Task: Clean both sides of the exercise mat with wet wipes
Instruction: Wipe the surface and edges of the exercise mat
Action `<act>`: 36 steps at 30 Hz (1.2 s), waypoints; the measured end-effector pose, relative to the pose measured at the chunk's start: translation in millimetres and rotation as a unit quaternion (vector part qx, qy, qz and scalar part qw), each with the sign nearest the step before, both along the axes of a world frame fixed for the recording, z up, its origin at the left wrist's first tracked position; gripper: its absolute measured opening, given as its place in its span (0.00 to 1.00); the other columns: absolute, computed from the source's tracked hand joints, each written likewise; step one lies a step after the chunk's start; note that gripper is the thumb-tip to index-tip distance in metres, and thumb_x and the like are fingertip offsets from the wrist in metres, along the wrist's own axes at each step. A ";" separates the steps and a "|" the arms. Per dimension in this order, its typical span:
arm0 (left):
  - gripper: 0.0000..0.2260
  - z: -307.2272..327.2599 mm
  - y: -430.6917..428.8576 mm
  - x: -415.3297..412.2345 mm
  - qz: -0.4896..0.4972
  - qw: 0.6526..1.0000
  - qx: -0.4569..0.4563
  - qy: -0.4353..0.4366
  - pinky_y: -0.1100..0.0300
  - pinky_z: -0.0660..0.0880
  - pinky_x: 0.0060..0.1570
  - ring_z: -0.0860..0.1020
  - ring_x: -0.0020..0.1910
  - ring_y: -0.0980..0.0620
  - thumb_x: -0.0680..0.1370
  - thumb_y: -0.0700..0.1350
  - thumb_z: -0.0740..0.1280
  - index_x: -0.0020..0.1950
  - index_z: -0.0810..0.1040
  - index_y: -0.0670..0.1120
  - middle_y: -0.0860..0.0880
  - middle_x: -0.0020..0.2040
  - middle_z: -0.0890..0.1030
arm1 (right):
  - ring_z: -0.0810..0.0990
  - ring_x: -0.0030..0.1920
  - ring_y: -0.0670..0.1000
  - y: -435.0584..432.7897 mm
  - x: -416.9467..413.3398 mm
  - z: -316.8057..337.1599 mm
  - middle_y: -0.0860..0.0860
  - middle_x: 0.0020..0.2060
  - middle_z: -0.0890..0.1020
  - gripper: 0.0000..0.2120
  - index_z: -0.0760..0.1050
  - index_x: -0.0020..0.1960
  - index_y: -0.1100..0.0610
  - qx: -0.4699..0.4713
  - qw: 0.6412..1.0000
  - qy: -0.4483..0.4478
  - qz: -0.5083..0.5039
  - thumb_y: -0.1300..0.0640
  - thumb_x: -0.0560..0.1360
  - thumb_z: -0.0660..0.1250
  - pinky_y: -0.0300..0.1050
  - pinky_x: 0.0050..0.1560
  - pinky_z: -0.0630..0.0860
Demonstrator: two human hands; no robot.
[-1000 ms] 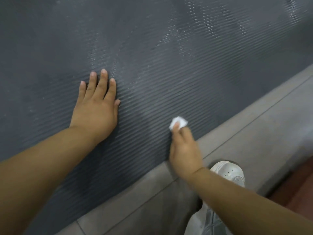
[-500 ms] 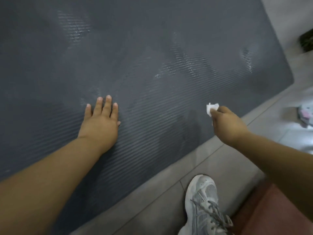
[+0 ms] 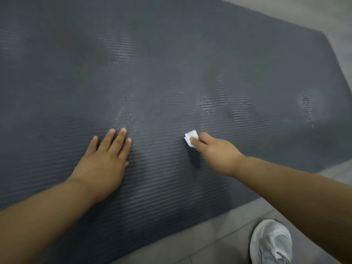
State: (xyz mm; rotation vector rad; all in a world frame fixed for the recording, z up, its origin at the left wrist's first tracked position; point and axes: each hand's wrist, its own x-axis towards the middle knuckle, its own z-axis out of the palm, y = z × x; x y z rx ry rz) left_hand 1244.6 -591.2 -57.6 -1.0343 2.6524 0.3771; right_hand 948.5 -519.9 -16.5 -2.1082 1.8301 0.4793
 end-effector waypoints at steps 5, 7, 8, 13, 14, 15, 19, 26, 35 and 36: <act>0.30 -7.4 9.4 -15.8 0.046 0.998 -0.013 -0.038 0.31 0.72 0.51 0.70 0.62 0.27 0.66 0.41 0.72 0.64 0.71 0.30 0.30 0.66 0.69 | 0.74 0.57 0.58 -31.8 -56.4 -36.5 0.54 0.64 0.67 0.25 0.61 0.72 0.52 -0.129 0.945 -0.020 -0.300 0.65 0.76 0.56 0.46 0.53 0.70; 0.26 -5.9 15.8 -25.4 0.060 0.997 -0.015 -0.051 0.29 0.71 0.50 0.68 0.61 0.25 0.69 0.43 0.65 0.63 0.73 0.30 0.29 0.66 0.69 | 0.73 0.60 0.58 -40.6 -40.6 -44.9 0.53 0.69 0.63 0.27 0.59 0.74 0.55 -0.135 0.925 -0.041 -0.352 0.66 0.75 0.55 0.46 0.57 0.69; 0.26 -4.4 19.5 -29.0 0.065 0.996 -0.011 -0.056 0.28 0.70 0.51 0.67 0.62 0.24 0.72 0.46 0.60 0.63 0.73 0.30 0.29 0.66 0.69 | 0.75 0.57 0.60 -39.9 -27.1 -48.0 0.55 0.69 0.64 0.28 0.59 0.74 0.58 -0.133 0.932 -0.047 -0.333 0.67 0.75 0.56 0.47 0.52 0.71; 0.39 -5.7 60.9 -37.4 0.012 0.999 0.018 -0.041 0.31 0.62 0.59 0.61 0.67 0.27 0.74 0.66 0.48 0.67 0.70 0.35 0.33 0.69 0.66 | 0.65 0.23 0.54 -11.0 -2.2 -58.0 0.56 0.46 0.71 0.30 0.73 0.60 0.68 -0.181 0.973 -0.131 0.057 0.72 0.58 0.69 0.37 0.25 0.54; 0.42 -6.9 72.5 -36.1 0.001 0.999 0.030 -0.042 0.31 0.59 0.59 0.60 0.68 0.27 0.70 0.70 0.51 0.69 0.69 0.37 0.34 0.70 0.65 | 0.66 0.23 0.54 -9.3 -14.7 -59.5 0.54 0.45 0.68 0.29 0.72 0.61 0.66 -0.176 0.967 -0.136 0.125 0.70 0.59 0.68 0.37 0.24 0.54; 0.45 -7.4 83.4 -33.4 -0.008 0.997 0.041 -0.062 0.30 0.58 0.59 0.60 0.69 0.28 0.67 0.71 0.53 0.70 0.66 0.38 0.34 0.71 0.63 | 0.68 0.24 0.54 -10.3 -27.7 -55.6 0.53 0.44 0.67 0.28 0.70 0.62 0.63 -0.159 0.966 -0.133 0.156 0.68 0.62 0.65 0.37 0.22 0.56; 0.50 2.8 107.5 -32.4 -0.089 0.992 0.008 -0.084 0.26 0.43 0.63 0.41 0.72 0.29 0.65 0.71 0.57 0.76 0.42 0.44 0.34 0.75 0.41 | 0.76 0.34 0.61 -9.8 -79.1 -49.0 0.59 0.46 0.73 0.23 0.71 0.64 0.60 -0.148 0.982 -0.071 -0.096 0.69 0.70 0.60 0.49 0.30 0.73; 0.40 22.1 127.7 -21.2 -0.092 0.980 0.048 -0.171 0.28 0.42 0.65 0.24 0.65 0.30 0.76 0.54 0.55 0.72 0.28 0.41 0.36 0.70 0.24 | 0.78 0.50 0.62 65.1 -17.5 -51.4 0.55 0.67 0.65 0.29 0.57 0.74 0.58 -0.078 0.979 -0.124 -0.140 0.66 0.74 0.58 0.50 0.47 0.76; 0.40 55.6 140.2 -28.3 -0.115 0.941 0.042 -0.317 0.39 0.53 0.70 0.39 0.73 0.32 0.79 0.35 0.56 0.68 0.22 0.50 0.43 0.73 0.27 | 0.78 0.48 0.62 109.4 -52.5 -43.5 0.56 0.61 0.69 0.26 0.61 0.72 0.56 -0.130 0.968 -0.057 -0.209 0.65 0.74 0.56 0.49 0.45 0.73; 0.40 60.5 141.3 -29.1 -0.123 0.937 0.029 -0.325 0.39 0.54 0.70 0.40 0.74 0.32 0.79 0.35 0.55 0.68 0.22 0.51 0.43 0.74 0.28 | 0.76 0.53 0.62 117.4 -50.3 -40.5 0.55 0.64 0.66 0.26 0.59 0.73 0.55 -0.104 0.955 -0.059 -0.270 0.64 0.75 0.56 0.49 0.50 0.72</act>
